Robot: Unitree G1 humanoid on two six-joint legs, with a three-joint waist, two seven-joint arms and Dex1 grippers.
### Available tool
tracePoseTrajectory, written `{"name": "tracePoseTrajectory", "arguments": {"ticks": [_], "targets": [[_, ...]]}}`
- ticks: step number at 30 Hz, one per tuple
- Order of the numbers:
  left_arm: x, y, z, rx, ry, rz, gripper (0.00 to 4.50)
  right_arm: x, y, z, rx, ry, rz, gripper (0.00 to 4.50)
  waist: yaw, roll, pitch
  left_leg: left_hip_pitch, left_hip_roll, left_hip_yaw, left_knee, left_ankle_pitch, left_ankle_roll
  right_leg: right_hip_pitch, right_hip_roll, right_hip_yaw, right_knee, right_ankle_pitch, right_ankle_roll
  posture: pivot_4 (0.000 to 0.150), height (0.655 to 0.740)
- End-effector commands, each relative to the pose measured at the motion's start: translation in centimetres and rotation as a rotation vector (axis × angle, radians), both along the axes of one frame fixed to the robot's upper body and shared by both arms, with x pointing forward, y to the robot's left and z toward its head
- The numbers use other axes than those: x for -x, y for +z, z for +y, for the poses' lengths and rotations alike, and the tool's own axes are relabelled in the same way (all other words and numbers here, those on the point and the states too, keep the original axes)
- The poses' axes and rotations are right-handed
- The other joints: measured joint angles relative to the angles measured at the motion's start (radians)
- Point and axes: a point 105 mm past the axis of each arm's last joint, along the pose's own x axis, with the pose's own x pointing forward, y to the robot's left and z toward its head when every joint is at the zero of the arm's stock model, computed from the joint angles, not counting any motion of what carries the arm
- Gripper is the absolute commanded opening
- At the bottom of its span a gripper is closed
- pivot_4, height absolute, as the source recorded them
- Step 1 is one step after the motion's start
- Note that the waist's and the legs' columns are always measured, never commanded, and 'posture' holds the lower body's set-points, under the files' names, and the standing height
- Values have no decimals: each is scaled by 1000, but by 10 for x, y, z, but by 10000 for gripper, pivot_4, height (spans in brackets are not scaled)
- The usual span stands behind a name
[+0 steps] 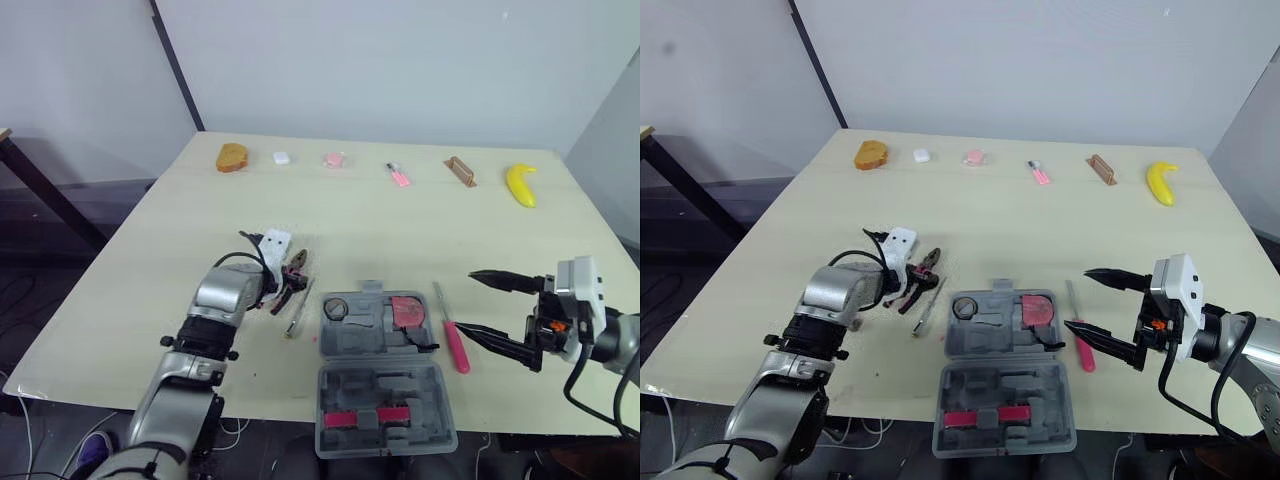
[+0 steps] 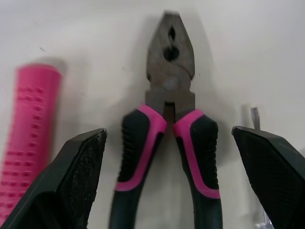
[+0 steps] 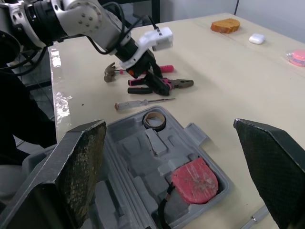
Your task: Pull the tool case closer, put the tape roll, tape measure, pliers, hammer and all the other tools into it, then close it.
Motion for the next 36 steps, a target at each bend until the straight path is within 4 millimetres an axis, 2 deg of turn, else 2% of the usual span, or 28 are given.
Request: {"name": "tracePoseTrajectory", "arguments": {"ticks": [1,2,4,5,6,16,21,25,29,32,36], "targets": [[-2,-11,4,1,11,42,41109,1,11,-1,13,-5,-52,45000,1,1,0,0,0,0,0,0,0,0,0,0,0,0,0,1500,7400],[-2,-15,5,4,14,48,39878,0,11,-2,13,-7,-51,45000,1,1,-1,1,0,0,0,0,0,1,0,0,0,0,0,1500,7400],[-3,-20,7,4,23,51,33741,-1,11,-3,17,-11,-51,45000,1,2,-1,1,0,0,0,0,0,1,0,0,0,0,0,1500,7400],[-3,-22,7,8,27,52,28059,-1,11,-3,20,-13,-51,45000,1,3,-2,1,0,0,0,0,0,1,0,0,0,0,0,1500,7400],[-3,-23,7,19,31,56,24330,-1,11,-3,20,-14,-51,45000,2,3,-2,3,0,0,0,0,0,3,0,0,0,0,0,1500,7400],[2,-22,8,63,12,29,23999,-2,9,-1,16,-19,-33,45000,0,5,-3,4,0,-2,0,0,0,5,0,-1,1,0,0,1500,7400],[9,15,5,129,-157,-120,23999,-4,6,2,9,-21,-29,45000,-7,5,-3,3,0,-1,0,0,0,4,0,0,0,0,0,1500,7400],[30,47,9,109,-376,-191,23999,-9,8,8,-8,-34,-43,45000,-12,1,1,2,0,-2,0,1,-1,3,0,-1,0,0,0,1500,7400],[57,68,5,16,-661,-186,23998,-13,9,27,12,23,-14,45000,-13,0,2,0,0,-1,0,0,-1,0,-1,-1,1,0,0,1500,7400],[72,77,0,-25,-831,-136,23998,-27,3,42,175,-15,-36,45000,-10,1,2,0,0,0,0,0,-1,0,-2,-1,0,0,0,1500,7400],[84,82,-6,-126,-1021,-42,23998,-48,3,79,236,63,55,45000,-16,3,3,-5,1,1,2,1,0,-5,0,0,1,0,-1,1500,7400]]}}
